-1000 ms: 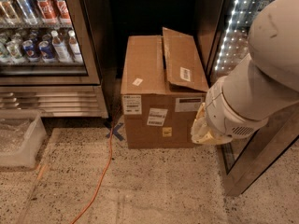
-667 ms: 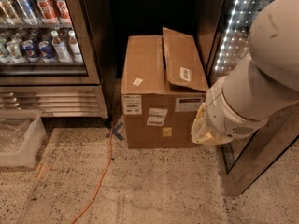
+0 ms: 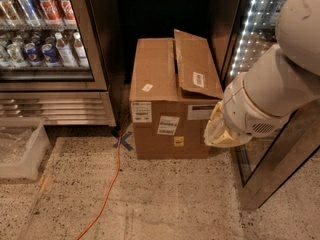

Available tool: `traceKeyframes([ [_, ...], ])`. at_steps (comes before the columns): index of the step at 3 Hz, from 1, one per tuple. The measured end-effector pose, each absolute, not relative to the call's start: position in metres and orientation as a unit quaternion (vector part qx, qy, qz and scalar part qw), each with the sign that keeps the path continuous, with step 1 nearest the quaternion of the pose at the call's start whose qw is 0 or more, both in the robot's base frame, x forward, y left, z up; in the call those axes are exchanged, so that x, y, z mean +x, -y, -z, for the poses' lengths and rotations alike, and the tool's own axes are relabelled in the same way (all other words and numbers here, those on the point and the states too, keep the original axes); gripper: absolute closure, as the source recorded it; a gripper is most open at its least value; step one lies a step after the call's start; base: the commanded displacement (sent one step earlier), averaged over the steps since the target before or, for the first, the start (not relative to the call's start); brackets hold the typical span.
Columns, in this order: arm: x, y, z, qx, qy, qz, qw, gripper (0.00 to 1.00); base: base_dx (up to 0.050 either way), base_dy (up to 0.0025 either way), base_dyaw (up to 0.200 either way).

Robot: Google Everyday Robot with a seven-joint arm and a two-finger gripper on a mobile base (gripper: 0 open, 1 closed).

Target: Close left fridge door

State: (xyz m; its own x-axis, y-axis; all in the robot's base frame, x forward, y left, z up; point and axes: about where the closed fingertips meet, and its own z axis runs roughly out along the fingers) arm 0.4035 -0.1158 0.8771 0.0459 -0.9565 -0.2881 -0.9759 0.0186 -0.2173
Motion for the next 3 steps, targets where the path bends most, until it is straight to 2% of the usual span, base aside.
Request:
traceKeyframes([
  [2, 0.435, 0.116, -0.899, -0.69, -0.705, -0.023, 0.164, 1.0, 0.0, 0.0, 0.0],
  [3, 0.469, 0.113, -0.917, -0.678, -0.724, -0.017, 0.125, 1.0, 0.0, 0.0, 0.0],
])
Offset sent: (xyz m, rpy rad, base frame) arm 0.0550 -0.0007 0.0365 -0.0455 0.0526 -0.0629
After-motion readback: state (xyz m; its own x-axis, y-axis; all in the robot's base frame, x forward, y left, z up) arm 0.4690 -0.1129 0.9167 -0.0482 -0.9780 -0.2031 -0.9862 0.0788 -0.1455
